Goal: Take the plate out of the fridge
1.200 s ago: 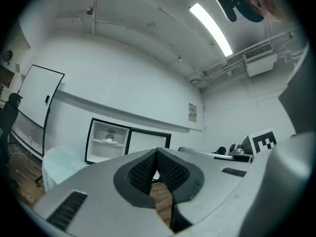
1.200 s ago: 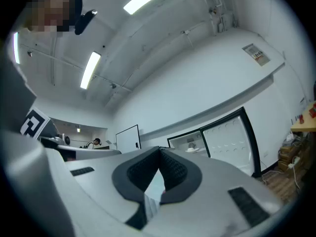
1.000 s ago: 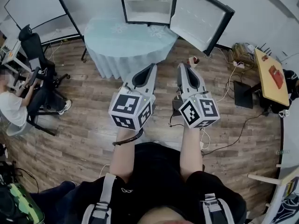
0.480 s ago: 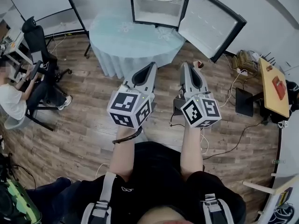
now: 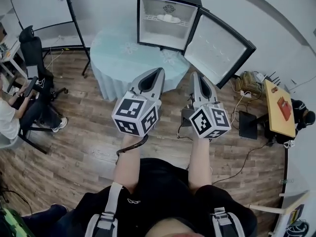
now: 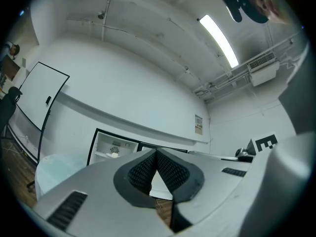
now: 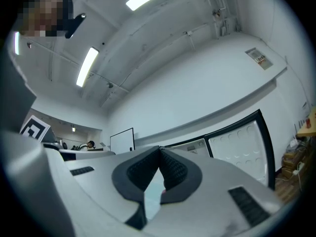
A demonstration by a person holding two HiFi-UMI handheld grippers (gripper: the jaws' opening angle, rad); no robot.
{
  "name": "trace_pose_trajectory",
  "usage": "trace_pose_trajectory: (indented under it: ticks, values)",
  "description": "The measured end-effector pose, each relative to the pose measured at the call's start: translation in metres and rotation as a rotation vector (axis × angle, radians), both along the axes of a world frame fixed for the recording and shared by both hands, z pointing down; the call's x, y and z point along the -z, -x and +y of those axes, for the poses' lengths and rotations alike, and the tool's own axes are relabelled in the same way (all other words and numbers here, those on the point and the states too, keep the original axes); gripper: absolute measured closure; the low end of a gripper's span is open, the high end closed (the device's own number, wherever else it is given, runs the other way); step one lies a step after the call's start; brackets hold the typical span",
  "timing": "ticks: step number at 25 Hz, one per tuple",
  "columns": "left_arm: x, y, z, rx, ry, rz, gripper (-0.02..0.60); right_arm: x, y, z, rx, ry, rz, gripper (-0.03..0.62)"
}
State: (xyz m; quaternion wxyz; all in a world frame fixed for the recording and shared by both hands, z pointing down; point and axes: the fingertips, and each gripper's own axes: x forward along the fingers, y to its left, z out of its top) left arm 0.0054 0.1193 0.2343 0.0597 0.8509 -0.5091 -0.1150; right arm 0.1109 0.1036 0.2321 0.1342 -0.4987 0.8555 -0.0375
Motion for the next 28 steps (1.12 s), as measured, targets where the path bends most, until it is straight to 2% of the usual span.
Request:
trace_pose_trajectory:
  ticks: [3,6,12,16,20,28]
  values:
    - [0.002,0.014,-0.013,-0.003,-0.002,0.006,0.581,0.017,0.024,-0.012,0.017,-0.026,-0.021,0.595]
    - [0.004,0.035,-0.028,0.005,-0.006,0.023,0.581,0.025,0.05,-0.024,0.046,-0.051,0.003,0.594]
    - [0.008,0.09,-0.056,0.042,-0.014,0.084,0.581,0.015,0.066,-0.055,0.013,-0.01,0.031,0.594]
    - [0.0,0.115,-0.068,0.045,-0.006,0.107,0.581,0.014,0.081,-0.069,0.014,-0.012,0.017,0.594]
    - [-0.006,0.142,-0.077,0.063,0.005,0.15,0.581,-0.003,0.098,-0.082,-0.001,0.022,0.059,0.594]
    - [-0.023,0.155,-0.086,0.054,0.046,0.204,0.581,-0.014,0.109,-0.089,-0.022,0.06,0.098,0.594]
